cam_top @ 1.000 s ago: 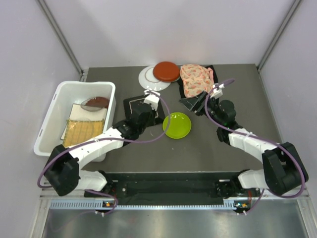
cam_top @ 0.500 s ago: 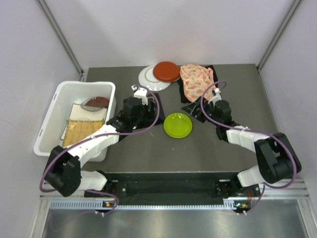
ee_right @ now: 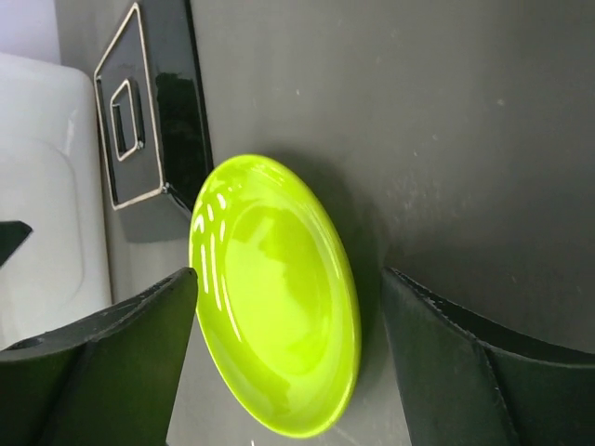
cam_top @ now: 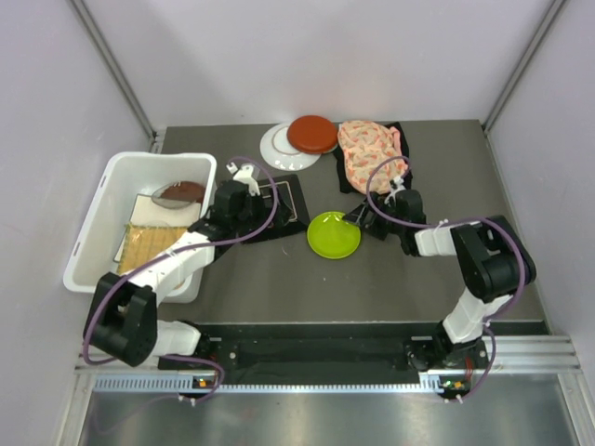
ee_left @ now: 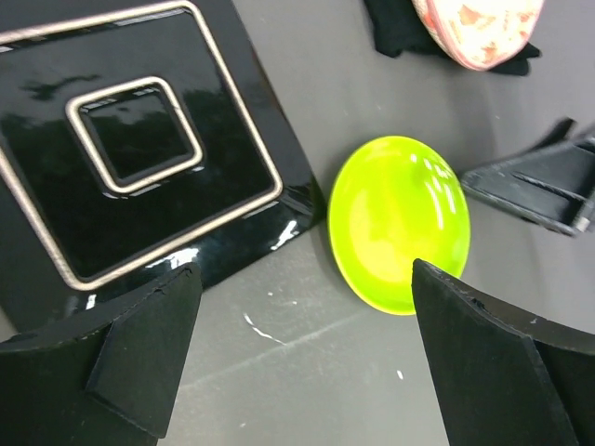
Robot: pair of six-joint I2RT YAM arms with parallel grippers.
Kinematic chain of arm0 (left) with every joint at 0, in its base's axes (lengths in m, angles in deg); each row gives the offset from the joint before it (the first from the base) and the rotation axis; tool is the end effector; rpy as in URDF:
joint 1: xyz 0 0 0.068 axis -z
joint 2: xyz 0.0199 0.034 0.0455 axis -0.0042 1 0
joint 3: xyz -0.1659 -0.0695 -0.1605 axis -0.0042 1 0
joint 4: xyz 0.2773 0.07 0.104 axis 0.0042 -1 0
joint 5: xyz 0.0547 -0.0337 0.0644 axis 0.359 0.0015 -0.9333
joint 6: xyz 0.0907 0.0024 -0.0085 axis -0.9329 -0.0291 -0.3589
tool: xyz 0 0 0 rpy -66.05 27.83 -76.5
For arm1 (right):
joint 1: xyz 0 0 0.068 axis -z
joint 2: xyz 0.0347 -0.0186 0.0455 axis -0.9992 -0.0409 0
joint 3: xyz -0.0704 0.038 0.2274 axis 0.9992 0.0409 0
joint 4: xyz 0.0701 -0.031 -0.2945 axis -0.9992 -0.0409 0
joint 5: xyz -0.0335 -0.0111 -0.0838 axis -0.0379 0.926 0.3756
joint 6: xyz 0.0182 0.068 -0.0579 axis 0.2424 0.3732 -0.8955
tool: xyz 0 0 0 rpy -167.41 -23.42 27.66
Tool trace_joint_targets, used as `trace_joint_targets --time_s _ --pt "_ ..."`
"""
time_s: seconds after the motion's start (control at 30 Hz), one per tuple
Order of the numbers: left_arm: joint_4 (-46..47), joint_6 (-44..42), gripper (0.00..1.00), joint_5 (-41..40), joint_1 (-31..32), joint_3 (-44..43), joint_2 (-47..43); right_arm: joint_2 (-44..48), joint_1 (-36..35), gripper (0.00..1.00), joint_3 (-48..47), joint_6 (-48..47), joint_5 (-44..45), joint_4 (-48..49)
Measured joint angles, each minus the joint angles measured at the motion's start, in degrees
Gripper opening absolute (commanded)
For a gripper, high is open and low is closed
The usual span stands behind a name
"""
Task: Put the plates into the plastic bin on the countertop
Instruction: Pick up the plate at the center of the board.
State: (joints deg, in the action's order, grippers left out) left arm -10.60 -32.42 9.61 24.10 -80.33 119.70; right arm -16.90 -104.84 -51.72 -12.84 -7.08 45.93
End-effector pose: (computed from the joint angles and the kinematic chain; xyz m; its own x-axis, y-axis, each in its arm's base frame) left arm 0.3420 -0.1640 0.1668 -0.6276 -0.2140 -0.7485 0.2571 0.8505 -0.4588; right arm 0.3453 0.1387 0.0427 -0.7621 0.4660 -0.4495 -0.0416 0.6576 0.7522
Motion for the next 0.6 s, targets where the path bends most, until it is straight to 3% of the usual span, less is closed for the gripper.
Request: trace_joint_targets --time_s 0.3,0.53,0.6 --pt "2.78 2.97 0.99 4.50 -0.37 1.05 1.36 -6.03 0.02 0.44 -2.40 0.44 -4.79 4.00" --pt "4.28 4.35 0.99 6.60 -0.48 1.09 1.84 -6.86 0.00 0.12 -2.54 -0.26 -5.11 1.55" --pt "4.50 4.55 0.99 7.02 -0.48 1.11 1.84 -6.88 0.00 0.06 -2.56 -0.74 -5.11 0.79"
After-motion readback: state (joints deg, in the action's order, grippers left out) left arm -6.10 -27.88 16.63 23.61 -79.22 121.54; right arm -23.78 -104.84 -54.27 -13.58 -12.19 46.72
